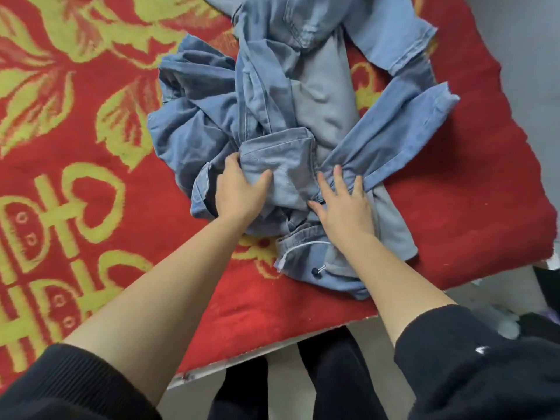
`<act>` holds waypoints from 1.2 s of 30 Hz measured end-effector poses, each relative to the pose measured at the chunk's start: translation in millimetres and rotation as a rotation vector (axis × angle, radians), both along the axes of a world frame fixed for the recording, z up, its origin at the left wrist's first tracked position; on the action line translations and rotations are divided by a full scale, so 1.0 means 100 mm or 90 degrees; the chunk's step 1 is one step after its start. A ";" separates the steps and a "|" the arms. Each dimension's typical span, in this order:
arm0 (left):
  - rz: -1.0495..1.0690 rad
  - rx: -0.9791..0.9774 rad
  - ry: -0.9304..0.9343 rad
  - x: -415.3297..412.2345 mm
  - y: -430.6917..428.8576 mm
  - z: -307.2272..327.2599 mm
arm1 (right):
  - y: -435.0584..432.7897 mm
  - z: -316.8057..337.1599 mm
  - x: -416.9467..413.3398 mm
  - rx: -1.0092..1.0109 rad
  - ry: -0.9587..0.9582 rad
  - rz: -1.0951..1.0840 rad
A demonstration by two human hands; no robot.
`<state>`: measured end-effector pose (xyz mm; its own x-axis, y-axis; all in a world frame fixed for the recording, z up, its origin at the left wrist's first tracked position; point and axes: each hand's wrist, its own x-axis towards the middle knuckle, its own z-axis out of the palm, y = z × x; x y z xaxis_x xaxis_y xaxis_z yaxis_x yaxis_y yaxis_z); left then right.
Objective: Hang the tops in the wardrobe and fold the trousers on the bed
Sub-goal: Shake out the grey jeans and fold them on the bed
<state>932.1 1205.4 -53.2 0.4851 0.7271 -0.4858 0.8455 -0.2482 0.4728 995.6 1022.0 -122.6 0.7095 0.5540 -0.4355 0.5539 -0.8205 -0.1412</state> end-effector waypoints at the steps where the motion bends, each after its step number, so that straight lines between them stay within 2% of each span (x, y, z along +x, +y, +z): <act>1: 0.026 0.028 -0.007 0.01 -0.01 -0.03 | -0.02 -0.04 -0.01 -0.009 -0.002 0.009; 3: 0.054 0.041 -0.015 0.04 -0.01 -0.06 | -0.04 -0.06 0.02 -0.016 -0.002 0.008; 5: 0.052 -0.001 -0.030 0.09 -0.01 -0.02 | -0.04 0.00 0.08 -0.026 0.014 0.015; 8: 0.011 -0.053 -0.092 0.08 -0.04 0.16 | 0.03 0.18 0.16 -0.067 0.093 0.005; 10: -0.002 -0.044 -0.102 -0.06 -0.03 0.28 | 0.12 0.37 0.23 -0.055 0.141 -0.047; 15: -0.033 0.046 -0.079 -0.59 0.09 0.57 | 0.44 1.01 0.13 0.262 0.140 -0.433; 18: -0.112 0.127 -0.080 -1.01 0.07 0.84 | 0.72 1.27 -0.18 0.370 0.199 -0.471; 21: -0.157 0.203 -0.074 -1.66 0.23 1.02 | 1.04 1.34 -0.50 0.457 0.361 -0.541; 25: -0.129 0.238 0.054 -2.90 0.68 1.06 | 1.49 1.19 -0.98 0.471 0.481 -0.657; 27: -0.111 0.263 0.107 -3.48 0.91 1.03 | 1.70 1.00 -1.32 0.416 0.461 -0.597; 31: -0.141 0.305 0.220 -4.23 1.21 0.96 | 1.95 1.03 -2.28 0.223 0.371 -0.269; 32: -0.132 0.297 0.251 -4.35 1.26 0.95 | 1.97 1.09 -2.57 0.178 0.383 -0.160; 34: -0.100 0.268 0.305 -4.55 1.33 0.91 | 1.95 1.18 -3.20 0.111 0.496 0.045; 36: -0.100 0.262 0.329 -4.64 1.38 0.87 | 1.88 1.17 -3.67 0.068 0.542 0.169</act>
